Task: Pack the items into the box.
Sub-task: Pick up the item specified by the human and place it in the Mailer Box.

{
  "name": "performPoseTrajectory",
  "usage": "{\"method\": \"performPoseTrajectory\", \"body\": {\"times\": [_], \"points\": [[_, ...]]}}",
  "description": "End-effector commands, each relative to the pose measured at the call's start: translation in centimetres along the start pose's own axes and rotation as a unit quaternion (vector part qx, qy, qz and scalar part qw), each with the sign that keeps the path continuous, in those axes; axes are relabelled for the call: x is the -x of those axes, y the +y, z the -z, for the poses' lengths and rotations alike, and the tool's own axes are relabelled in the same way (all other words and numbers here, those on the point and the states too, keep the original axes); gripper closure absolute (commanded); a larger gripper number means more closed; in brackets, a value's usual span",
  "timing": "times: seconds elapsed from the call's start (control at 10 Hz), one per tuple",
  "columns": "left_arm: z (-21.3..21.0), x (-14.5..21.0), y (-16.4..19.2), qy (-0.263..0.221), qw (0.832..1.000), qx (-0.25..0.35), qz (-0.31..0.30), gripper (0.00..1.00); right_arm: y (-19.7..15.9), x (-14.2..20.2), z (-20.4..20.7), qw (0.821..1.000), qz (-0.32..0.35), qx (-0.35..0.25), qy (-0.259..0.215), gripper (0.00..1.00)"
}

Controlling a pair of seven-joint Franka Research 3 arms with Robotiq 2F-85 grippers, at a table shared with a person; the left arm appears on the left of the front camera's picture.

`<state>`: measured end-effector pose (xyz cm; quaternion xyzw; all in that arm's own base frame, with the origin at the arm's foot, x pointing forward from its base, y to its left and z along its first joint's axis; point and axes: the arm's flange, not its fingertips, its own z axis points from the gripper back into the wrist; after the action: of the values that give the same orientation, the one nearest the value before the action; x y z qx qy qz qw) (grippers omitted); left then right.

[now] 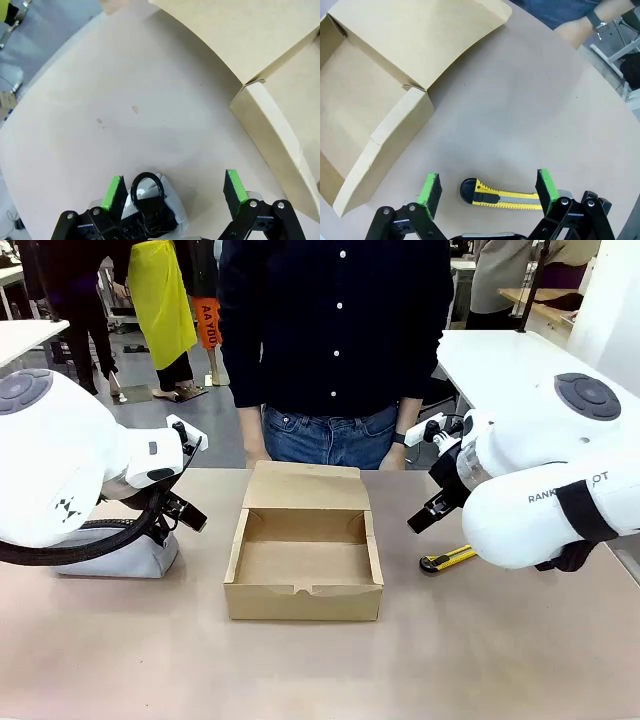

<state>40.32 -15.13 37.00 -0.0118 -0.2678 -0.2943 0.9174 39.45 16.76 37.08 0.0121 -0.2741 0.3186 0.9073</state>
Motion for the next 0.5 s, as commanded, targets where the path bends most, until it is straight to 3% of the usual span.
{"method": "performPoseTrajectory", "body": {"times": [0.0,0.4], "points": [[-0.01,-0.01,0.00,0.000,1.000,0.000,0.000,0.00,0.00,0.00,0.00,1.000,0.000,0.000,0.000,0.00],[-0.01,-0.01,0.00,0.000,1.000,0.000,0.000,0.00,0.00,0.00,0.00,1.000,0.000,0.000,0.000,0.00]]}}
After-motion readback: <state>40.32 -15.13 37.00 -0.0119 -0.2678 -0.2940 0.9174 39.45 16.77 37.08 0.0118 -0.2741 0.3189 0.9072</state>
